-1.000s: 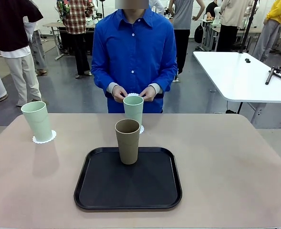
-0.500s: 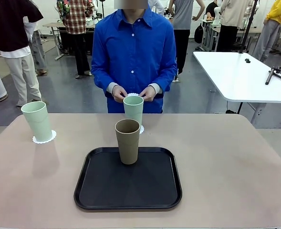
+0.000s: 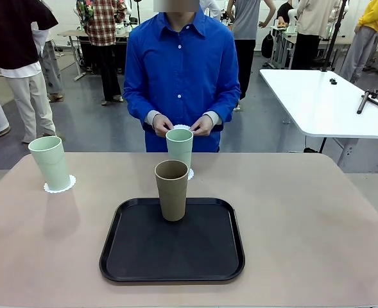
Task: Place coasters on the table and set cups on them.
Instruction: Take one Reusable plastic cup from the Flat Tray and place it on a coaster set by the human.
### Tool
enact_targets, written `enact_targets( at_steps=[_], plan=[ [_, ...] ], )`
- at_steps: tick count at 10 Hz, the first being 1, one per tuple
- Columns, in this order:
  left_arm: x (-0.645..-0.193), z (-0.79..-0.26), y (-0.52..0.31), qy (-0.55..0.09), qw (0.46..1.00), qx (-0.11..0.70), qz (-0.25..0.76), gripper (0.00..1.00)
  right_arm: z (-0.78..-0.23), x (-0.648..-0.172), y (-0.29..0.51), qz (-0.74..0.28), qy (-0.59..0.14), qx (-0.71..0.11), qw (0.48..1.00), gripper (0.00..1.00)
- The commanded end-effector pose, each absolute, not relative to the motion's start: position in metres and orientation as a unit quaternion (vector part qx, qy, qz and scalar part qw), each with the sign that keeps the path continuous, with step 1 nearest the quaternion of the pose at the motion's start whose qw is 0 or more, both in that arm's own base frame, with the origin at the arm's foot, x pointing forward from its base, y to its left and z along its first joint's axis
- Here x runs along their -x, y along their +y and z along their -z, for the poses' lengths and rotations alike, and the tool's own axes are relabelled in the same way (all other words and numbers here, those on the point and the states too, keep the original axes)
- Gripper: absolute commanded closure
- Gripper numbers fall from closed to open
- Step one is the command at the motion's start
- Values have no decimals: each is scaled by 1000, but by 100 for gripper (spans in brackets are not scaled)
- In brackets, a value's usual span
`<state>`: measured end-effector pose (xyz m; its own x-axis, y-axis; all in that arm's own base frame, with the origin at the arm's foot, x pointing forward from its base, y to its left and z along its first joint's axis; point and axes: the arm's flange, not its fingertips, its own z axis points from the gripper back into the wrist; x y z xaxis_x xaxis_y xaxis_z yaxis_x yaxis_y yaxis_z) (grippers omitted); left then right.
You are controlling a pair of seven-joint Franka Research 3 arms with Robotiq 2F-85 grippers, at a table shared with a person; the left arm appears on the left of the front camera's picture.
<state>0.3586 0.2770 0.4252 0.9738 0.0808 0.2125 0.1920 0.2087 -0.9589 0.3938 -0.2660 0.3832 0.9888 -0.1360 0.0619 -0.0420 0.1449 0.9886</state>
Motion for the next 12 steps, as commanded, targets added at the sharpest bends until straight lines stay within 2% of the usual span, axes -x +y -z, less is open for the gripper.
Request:
enact_targets(
  at_steps=[1,12],
  plan=[
    [-351,-428,282,-105,771,626,55,0,-384,-394,-267,35,-65,-652,754,0],
    [-359,-425,277,-109,770,628,36,0,-384,-394,-267,35,-65,-652,754,0]
  ],
)
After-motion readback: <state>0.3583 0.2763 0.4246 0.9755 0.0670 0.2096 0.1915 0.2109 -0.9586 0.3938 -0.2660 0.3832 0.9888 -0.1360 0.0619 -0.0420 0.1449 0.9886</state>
